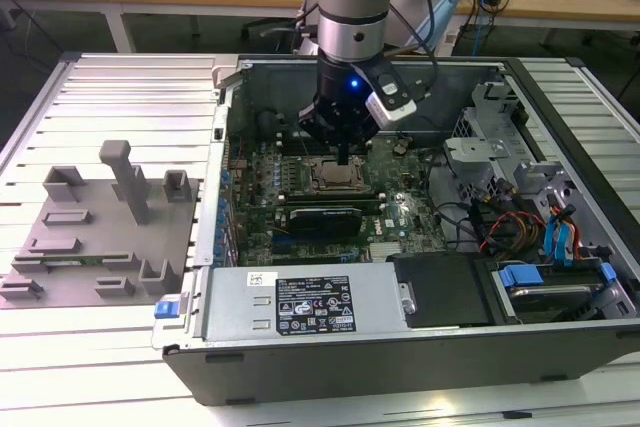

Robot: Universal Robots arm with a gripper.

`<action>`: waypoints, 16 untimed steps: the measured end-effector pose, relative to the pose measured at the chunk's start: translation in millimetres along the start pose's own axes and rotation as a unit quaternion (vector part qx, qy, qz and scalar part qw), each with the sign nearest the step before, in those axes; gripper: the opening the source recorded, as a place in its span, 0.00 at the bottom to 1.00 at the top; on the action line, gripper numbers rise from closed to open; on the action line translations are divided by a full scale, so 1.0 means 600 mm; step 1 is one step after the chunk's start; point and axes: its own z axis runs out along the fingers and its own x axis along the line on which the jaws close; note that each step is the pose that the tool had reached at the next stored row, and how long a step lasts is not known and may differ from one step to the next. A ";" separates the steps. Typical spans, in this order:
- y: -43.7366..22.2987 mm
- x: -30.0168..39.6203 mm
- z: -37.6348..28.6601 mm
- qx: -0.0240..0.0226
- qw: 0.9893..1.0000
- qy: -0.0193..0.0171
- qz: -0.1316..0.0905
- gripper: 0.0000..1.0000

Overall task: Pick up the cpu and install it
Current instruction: 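Close the cpu cover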

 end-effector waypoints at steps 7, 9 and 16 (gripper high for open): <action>0.000 0.000 -0.003 0.000 1.000 0.000 0.000 0.11; 0.000 0.000 -0.004 0.000 1.000 0.000 0.000 0.11; 0.000 0.000 -0.006 0.000 1.000 0.000 0.000 0.11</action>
